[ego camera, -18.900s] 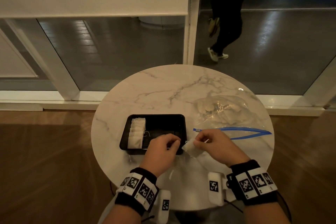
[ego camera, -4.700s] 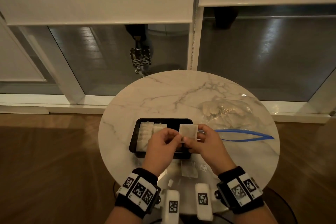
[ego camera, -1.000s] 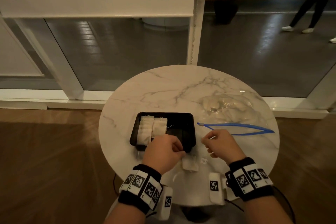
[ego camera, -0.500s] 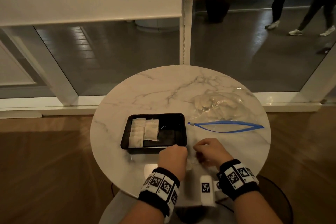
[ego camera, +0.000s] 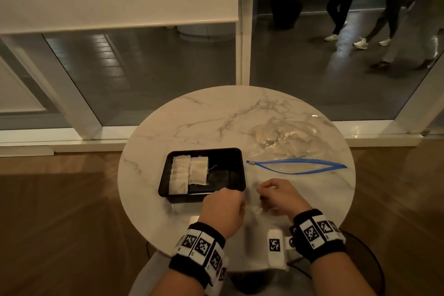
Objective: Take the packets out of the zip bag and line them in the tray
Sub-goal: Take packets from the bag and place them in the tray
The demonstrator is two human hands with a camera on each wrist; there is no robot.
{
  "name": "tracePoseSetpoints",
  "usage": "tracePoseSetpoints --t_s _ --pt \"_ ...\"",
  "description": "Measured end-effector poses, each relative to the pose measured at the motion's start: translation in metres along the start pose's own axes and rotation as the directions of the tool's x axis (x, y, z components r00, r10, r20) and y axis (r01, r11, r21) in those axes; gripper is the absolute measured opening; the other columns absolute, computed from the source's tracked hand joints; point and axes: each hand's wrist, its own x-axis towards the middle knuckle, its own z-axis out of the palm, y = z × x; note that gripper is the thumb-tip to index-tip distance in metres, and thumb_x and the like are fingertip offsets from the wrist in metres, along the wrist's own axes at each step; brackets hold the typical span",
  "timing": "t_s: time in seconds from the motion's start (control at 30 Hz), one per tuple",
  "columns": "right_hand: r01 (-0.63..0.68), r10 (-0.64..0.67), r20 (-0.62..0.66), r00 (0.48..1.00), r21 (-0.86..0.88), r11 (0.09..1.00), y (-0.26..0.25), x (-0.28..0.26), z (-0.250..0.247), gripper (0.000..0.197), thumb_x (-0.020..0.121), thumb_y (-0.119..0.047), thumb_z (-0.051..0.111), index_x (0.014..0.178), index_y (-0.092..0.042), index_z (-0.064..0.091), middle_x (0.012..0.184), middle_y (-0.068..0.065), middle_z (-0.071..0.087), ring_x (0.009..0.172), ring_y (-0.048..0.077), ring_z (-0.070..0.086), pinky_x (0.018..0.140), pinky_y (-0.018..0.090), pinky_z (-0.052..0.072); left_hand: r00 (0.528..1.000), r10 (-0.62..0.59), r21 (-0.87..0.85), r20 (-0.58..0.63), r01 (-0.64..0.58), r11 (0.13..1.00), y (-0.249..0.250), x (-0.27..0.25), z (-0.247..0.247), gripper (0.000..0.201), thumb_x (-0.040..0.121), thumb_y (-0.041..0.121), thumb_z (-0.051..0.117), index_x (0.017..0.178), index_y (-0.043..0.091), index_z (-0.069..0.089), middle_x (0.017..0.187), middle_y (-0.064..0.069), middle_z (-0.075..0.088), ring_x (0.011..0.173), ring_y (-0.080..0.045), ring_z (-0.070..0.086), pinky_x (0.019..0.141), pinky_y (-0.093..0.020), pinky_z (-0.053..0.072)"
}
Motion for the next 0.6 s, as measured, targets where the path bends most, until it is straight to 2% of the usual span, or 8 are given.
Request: tracePoseSetpoints --t_s 0.07,0.13,0.23,0.33,0.43,0.53,0.6 --pt "0.034 -0.034 -0.005 0.999 -0.046 0.998 -0.005 -0.003 -0.002 0.011 0.093 -0.029 0.067 0.097 -0.019 0.068 0.093 0.007 0.072 0.077 0.019 0.066 0.062 0.029 0.051 0.996 0.007 -0.07 -0.09 -0.013 0.997 -0.004 -0.003 -0.008 0.016 0.098 0.034 0.054 0.103 0.029 0.068 0.097 0.005 0.07 0.091 -0.016 0.066 0.077 -0.03 0.052" --pt "0.088 -0.087 0.021 0.996 -0.061 0.994 -0.011 -0.007 -0.006 0.011 0.092 -0.029 0.067 0.096 -0.018 0.069 0.092 0.006 0.073 0.076 0.018 0.066 0.063 0.03 0.049 0.987 -0.002 -0.154 -0.159 -0.022 0.988 -0.008 -0.004 -0.017 0.015 0.097 0.038 0.057 0.103 0.031 0.068 0.096 0.009 0.071 0.09 -0.011 0.065 0.079 -0.031 0.055" --pt "0.219 -0.214 0.077 0.974 -0.051 0.974 -0.022 -0.015 -0.009 0.008 0.091 -0.025 0.068 0.096 -0.02 0.071 0.089 0.0 0.074 0.075 0.013 0.066 0.064 0.029 0.048 0.978 -0.049 -0.319 -0.202 -0.018 0.948 -0.014 -0.003 -0.029 0.012 0.095 0.04 0.062 0.101 0.033 0.07 0.092 0.012 0.071 0.084 -0.004 0.064 0.077 -0.032 0.057" --pt "0.35 -0.34 0.159 0.927 -0.035 0.936 -0.032 -0.024 -0.008 0.016 0.091 -0.024 0.069 0.106 -0.03 0.072 0.099 -0.008 0.074 0.085 0.009 0.068 0.064 0.024 0.048 0.971 -0.093 -0.516 -0.219 -0.034 0.856 -0.02 -0.003 -0.035 0.004 0.093 0.033 0.068 0.096 0.035 0.07 0.086 0.015 0.071 0.08 0.001 0.065 0.077 -0.03 0.058" --pt "0.451 -0.441 0.185 0.878 -0.014 0.893 -0.036 -0.028 0.003 0.022 0.09 -0.018 0.071 0.11 -0.027 0.072 0.105 -0.007 0.073 0.089 0.009 0.07 0.063 0.014 0.049 0.97 -0.126 -0.665 -0.209 -0.047 0.746 -0.028 -0.003 -0.038 0.002 0.092 0.028 0.072 0.093 0.03 0.073 0.083 0.013 0.073 0.08 0.002 0.068 0.079 -0.03 0.059" --pt "0.523 -0.518 0.117 0.848 -0.018 0.852 -0.04 -0.03 0.015 0.013 0.09 -0.017 0.072 0.097 -0.027 0.073 0.096 -0.009 0.072 0.079 0.003 0.066 0.063 0.011 0.048 0.964 -0.162 -0.71 -0.211 -0.037 0.703 -0.039 -0.004 -0.04 0.009 0.092 0.022 0.072 0.091 0.03 0.071 0.086 0.012 0.072 0.081 0.001 0.068 0.08 -0.028 0.059" --pt "0.55 -0.548 0.084 0.832 -0.01 0.835 -0.04 -0.029 0.021 0.014 0.09 -0.015 0.072 0.088 -0.029 0.072 0.088 -0.011 0.071 0.075 0.0 0.063 0.061 0.012 0.048 0.96 -0.181 -0.734 -0.213 -0.035 0.678 -0.044 -0.004 -0.04 0.013 0.092 0.019 0.073 0.091 0.032 0.07 0.086 0.011 0.072 0.081 -0.001 0.068 0.079 -0.027 0.059"
